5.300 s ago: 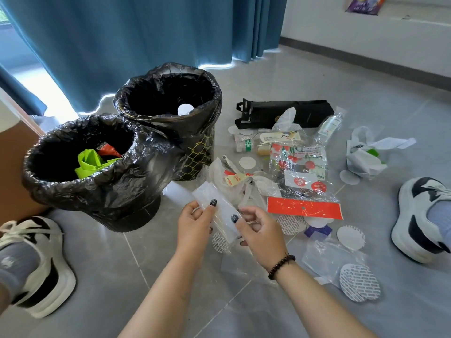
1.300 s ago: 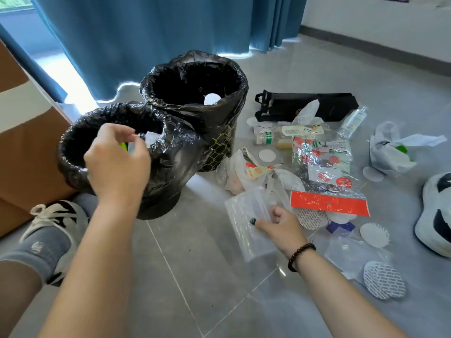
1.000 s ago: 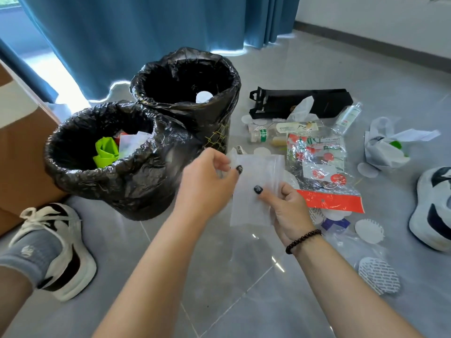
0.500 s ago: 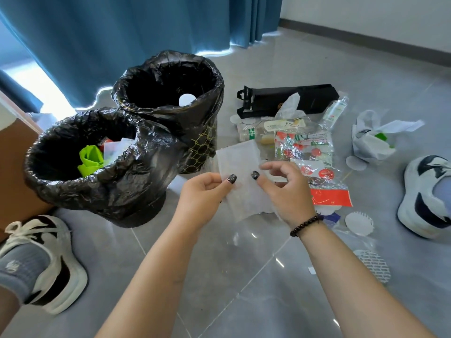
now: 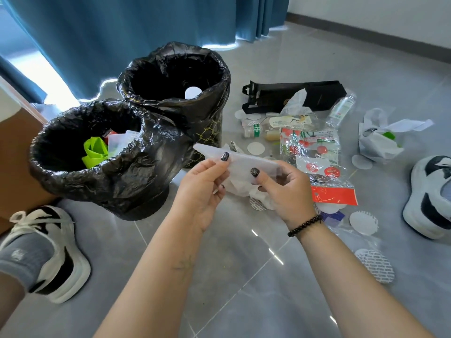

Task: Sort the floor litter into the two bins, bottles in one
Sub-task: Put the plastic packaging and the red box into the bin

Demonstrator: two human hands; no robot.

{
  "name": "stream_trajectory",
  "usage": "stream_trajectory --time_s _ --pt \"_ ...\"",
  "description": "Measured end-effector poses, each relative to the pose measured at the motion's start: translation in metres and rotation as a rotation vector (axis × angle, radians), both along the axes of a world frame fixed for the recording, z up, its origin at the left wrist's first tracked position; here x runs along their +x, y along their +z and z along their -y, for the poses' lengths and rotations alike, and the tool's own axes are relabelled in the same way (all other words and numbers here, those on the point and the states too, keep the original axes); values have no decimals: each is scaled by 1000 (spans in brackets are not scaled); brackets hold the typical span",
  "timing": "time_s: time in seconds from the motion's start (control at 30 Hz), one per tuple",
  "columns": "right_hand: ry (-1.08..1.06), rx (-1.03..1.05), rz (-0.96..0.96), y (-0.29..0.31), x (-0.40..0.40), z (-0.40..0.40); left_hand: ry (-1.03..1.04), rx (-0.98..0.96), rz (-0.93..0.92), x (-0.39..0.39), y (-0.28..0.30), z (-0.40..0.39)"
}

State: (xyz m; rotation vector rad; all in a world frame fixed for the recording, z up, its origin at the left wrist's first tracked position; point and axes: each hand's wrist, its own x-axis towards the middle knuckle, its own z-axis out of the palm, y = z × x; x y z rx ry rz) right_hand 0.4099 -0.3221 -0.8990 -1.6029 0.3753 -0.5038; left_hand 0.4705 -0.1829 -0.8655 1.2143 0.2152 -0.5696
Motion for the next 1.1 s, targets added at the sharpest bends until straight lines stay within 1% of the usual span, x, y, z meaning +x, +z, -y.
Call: stream_trajectory --time_s 0.07,0.13,0.2,0.27,0.33,0.4,0.53,0.6,0.7,0.83,0.9,0.97,1.1 --pt "-12 94 11 3 -1 0 35 65 -43 1 -3 0" --pt "-39 134 15 5 -1 2 -3 115 -98 2 -5 0" --pt "-53 223 15 6 -2 5 -54 170 -108 3 -5 -1" --pt "-23 310 -13 7 -3 9 -113 157 -88 4 -1 -3" --pt "29 330 -69 8 -5 13 -162 93 -53 6 5 -5" --pt "76 344 -102 8 -7 18 -167 105 18 6 9 -6" --pt "155 426 -129 11 -9 25 -195 322 258 6 9 -10" --pt "156 504 -112 11 -8 27 -224 356 328 5 7 -11" --pt "150 577 -91 11 -8 30 -210 286 357 4 7 -11" --pt "151 546 -80 10 -9 33 -176 104 237 4 10 -11" --pt "160 512 -73 7 -9 35 -168 57 204 7 10 -13" --pt "185 481 -70 7 -8 36 -154 123 223 7 9 -15" --pt "237 463 -81 6 -7 32 -134 448 469 8 5 -18"
